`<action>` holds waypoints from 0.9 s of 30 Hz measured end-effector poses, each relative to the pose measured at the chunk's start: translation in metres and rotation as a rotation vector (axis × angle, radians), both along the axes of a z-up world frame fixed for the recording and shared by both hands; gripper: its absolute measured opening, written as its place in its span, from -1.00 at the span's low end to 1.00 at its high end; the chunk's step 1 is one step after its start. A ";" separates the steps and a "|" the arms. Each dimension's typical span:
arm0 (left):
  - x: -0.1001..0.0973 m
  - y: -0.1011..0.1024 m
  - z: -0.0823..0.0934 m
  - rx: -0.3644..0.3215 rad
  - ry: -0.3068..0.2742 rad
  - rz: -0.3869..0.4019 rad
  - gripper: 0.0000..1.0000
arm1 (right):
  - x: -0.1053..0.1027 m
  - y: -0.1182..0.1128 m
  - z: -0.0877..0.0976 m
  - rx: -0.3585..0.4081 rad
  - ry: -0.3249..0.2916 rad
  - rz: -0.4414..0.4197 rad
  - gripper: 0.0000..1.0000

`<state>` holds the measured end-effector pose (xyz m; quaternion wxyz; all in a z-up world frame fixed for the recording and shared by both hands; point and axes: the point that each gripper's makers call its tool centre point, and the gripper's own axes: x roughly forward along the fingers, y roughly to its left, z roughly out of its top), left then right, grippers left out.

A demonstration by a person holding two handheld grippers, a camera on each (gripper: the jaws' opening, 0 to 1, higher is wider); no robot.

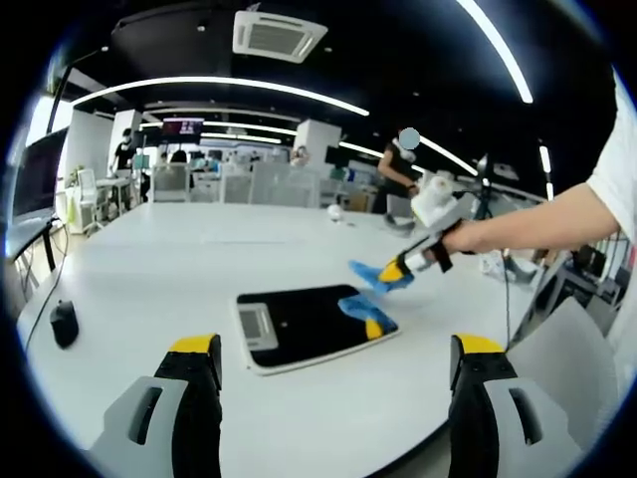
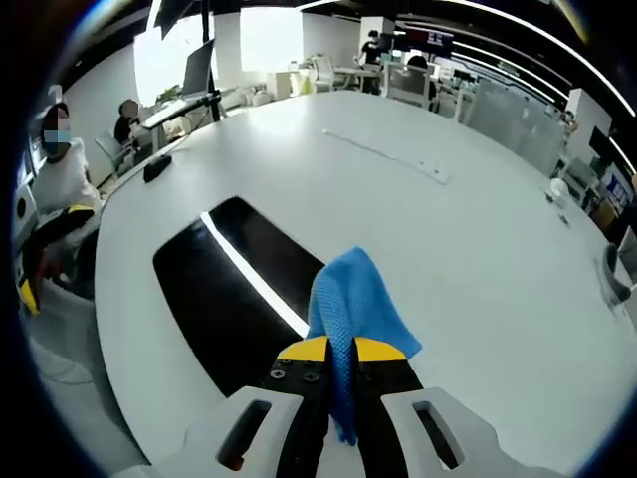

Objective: Wipe the mirror surface with the cleaning cloth until all visible marks leave the cleaned area.

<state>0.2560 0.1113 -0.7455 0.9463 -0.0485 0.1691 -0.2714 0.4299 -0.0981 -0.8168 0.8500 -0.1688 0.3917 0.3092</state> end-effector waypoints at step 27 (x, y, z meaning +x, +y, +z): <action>-0.002 -0.004 -0.001 -0.007 0.009 -0.025 0.90 | 0.014 0.036 -0.025 -0.019 0.072 0.024 -0.95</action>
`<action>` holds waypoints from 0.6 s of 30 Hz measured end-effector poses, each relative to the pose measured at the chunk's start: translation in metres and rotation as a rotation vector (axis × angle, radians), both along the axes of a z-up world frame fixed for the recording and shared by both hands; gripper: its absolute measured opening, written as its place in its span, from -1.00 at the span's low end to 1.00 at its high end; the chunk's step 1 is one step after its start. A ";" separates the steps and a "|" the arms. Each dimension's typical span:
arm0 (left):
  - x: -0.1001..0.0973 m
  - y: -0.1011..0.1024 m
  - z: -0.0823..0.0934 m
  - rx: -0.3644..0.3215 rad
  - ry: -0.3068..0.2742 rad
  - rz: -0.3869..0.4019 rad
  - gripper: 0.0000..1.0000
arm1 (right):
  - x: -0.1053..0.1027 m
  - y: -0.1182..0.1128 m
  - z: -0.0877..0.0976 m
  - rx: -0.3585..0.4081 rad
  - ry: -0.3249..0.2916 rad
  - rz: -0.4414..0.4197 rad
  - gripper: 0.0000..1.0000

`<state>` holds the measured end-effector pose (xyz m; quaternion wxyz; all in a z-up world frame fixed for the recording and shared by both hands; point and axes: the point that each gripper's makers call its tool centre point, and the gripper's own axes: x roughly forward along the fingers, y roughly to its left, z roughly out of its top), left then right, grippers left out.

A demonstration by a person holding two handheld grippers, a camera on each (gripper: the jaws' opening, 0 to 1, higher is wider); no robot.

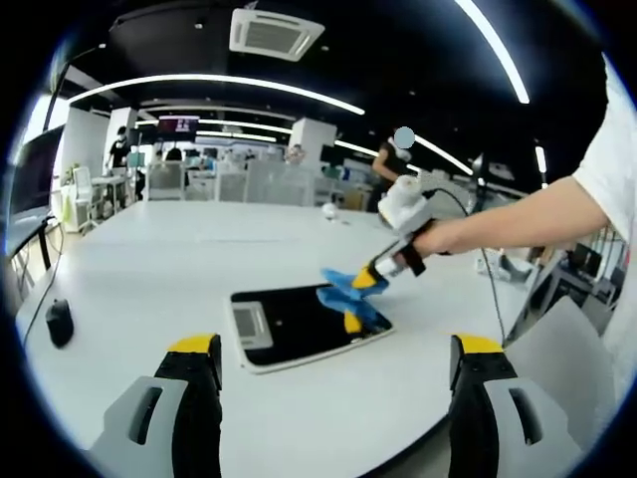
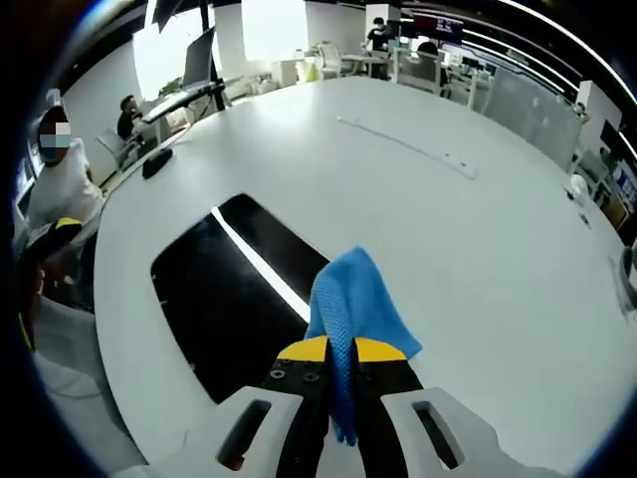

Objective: Wipe the mirror surface with the cleaning cloth until all visible marks leave the cleaned area.

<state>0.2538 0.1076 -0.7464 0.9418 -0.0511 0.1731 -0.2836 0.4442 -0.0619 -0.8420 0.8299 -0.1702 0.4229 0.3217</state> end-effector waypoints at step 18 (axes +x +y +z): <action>-0.001 0.000 -0.002 -0.006 0.013 -0.006 0.85 | -0.001 0.007 -0.006 -0.018 0.038 -0.006 -0.95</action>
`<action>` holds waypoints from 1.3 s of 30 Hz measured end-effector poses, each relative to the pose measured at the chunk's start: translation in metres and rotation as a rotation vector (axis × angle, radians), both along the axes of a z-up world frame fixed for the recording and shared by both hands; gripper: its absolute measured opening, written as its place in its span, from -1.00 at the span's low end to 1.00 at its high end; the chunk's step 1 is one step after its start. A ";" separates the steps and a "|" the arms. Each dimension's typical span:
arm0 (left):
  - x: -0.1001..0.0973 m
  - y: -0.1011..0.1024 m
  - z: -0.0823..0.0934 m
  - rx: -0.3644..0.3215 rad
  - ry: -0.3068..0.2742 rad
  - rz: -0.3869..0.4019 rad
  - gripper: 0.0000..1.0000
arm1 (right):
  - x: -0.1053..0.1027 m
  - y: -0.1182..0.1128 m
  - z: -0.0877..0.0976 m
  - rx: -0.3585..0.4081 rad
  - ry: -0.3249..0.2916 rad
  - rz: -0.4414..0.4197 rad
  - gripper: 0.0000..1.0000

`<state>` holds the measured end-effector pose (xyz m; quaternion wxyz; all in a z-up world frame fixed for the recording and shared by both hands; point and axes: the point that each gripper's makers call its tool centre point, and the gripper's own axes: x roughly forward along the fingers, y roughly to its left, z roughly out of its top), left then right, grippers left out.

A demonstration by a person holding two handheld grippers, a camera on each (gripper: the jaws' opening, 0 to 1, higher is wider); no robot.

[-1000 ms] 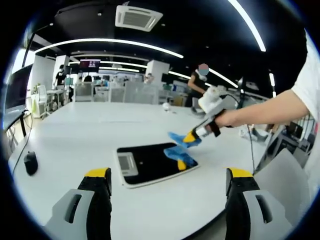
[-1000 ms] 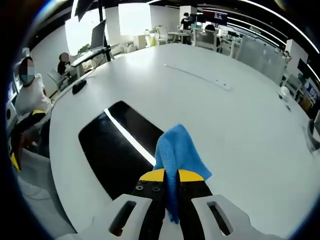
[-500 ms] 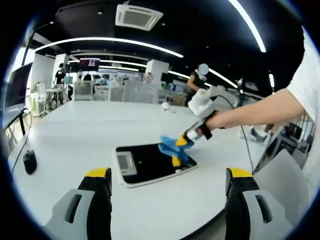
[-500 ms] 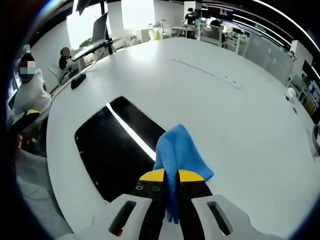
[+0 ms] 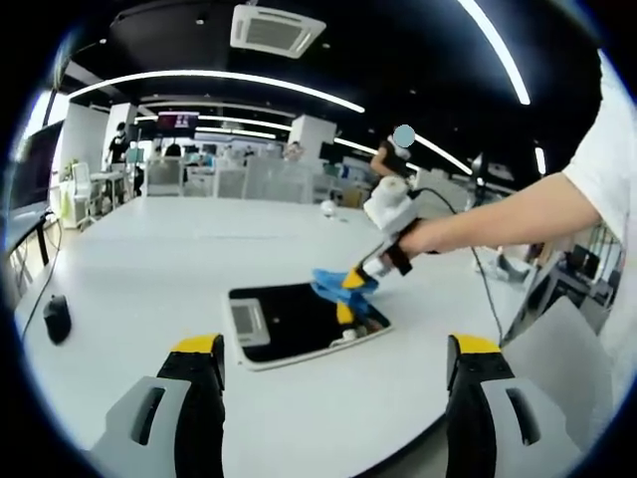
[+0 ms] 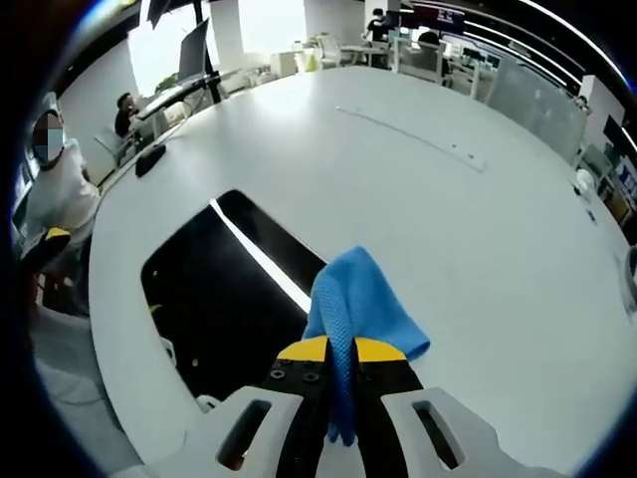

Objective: Wipe the mirror surface with the cleaning cloth until all visible marks leave the cleaned area.

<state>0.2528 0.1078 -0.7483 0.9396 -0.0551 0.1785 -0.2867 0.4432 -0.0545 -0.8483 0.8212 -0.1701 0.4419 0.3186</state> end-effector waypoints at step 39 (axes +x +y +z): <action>-0.001 -0.004 0.000 -0.015 0.001 -0.021 0.83 | 0.004 0.003 -0.007 -0.028 0.002 -0.001 -0.95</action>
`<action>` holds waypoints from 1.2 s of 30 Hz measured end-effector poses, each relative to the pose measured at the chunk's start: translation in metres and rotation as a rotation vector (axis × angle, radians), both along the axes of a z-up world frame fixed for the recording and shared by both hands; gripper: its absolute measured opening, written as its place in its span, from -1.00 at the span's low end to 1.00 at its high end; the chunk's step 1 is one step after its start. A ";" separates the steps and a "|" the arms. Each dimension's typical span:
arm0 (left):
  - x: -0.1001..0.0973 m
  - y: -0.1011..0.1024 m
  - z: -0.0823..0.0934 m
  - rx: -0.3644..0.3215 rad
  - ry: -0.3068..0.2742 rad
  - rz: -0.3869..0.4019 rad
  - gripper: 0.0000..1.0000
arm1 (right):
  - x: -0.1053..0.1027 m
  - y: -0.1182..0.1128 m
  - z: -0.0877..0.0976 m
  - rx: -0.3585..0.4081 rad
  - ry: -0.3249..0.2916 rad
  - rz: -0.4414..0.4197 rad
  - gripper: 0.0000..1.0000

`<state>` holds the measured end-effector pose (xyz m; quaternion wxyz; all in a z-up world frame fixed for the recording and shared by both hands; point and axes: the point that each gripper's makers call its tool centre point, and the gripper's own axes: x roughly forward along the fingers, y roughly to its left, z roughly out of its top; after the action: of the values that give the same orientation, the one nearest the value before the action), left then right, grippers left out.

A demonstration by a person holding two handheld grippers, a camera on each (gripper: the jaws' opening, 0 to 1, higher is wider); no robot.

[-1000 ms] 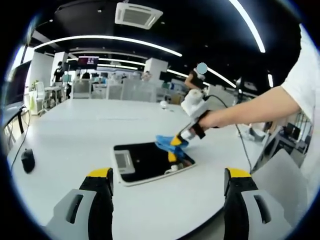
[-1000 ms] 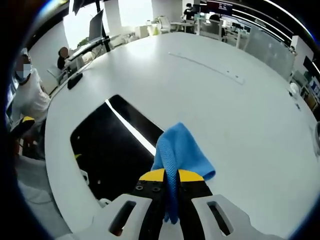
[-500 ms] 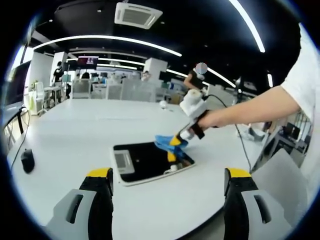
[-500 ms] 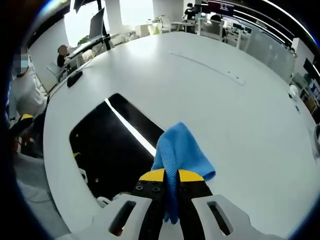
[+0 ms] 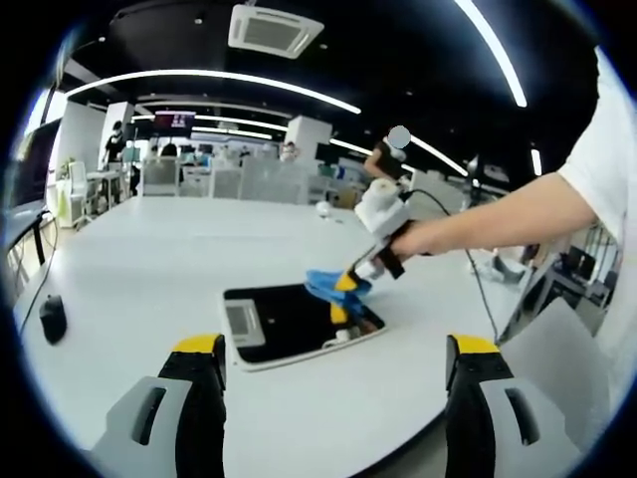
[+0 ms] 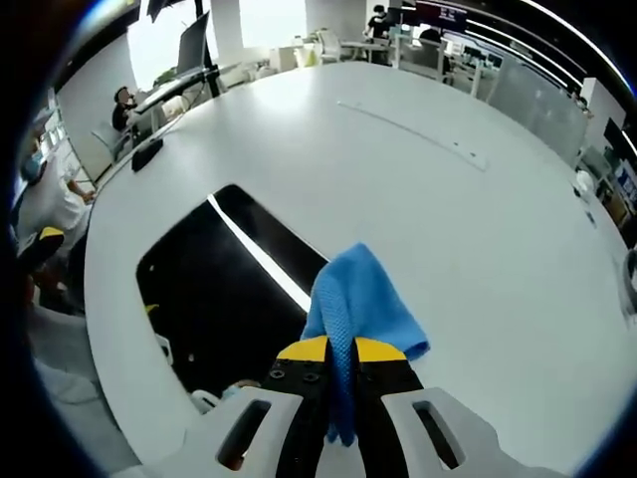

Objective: Wipe the mirror surface with the cleaning cloth until all visible marks leave the cleaned area.

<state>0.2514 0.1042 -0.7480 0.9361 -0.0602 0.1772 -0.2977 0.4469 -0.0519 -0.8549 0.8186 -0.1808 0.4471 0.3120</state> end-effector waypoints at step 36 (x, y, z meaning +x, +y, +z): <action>-0.002 -0.003 0.002 -0.010 -0.002 -0.017 0.82 | -0.005 0.046 0.001 0.026 0.013 0.047 -0.94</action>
<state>0.2492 0.1011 -0.7459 0.9335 -0.0630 0.1751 -0.3066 0.4422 -0.0061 -0.8537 0.8102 -0.1788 0.4440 0.3382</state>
